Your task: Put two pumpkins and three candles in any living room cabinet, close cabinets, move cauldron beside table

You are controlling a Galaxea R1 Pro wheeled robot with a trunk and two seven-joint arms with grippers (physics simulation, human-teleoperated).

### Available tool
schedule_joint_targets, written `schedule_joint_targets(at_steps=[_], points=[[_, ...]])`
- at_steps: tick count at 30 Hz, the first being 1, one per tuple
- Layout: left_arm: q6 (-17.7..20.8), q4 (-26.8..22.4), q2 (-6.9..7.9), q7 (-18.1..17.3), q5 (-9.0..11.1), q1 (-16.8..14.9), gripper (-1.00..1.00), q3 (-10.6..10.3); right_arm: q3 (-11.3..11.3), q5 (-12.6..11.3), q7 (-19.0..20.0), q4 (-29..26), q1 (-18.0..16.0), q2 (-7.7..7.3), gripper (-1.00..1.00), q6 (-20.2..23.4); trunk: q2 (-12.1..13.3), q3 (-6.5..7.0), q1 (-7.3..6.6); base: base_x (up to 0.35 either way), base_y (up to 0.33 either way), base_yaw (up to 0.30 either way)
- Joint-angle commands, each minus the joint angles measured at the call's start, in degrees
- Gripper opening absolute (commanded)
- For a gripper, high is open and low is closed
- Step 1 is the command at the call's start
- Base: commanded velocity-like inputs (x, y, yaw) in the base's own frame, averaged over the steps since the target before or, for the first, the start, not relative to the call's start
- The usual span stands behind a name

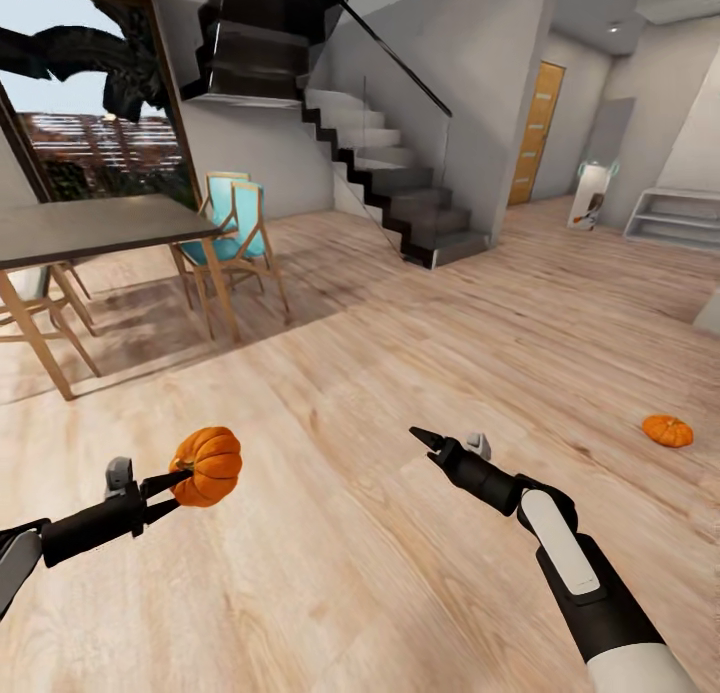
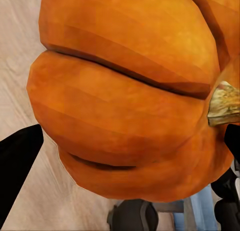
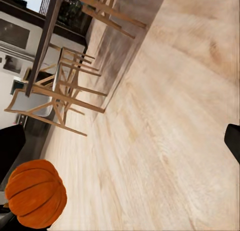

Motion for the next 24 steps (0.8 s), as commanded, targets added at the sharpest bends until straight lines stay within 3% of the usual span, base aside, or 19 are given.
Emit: schedule_joint_targets(at_steps=[1,24], points=[[0.54,-0.05,0.02,-0.12,0.63,0.01,-1.00,0.09,0.05,0.02,0.12,0.02,-0.04,-0.01,1.00,0.11,-0.02,-0.05,0.02,0.336,0.000,-0.287],[0.54,-0.05,0.01,-0.15,0.74,-0.01,-1.00,0.08,0.05,0.02,0.10,0.02,-0.04,-0.08,1.00,0.10,-0.02,-0.05,0.02,0.336,0.001,-0.285]])
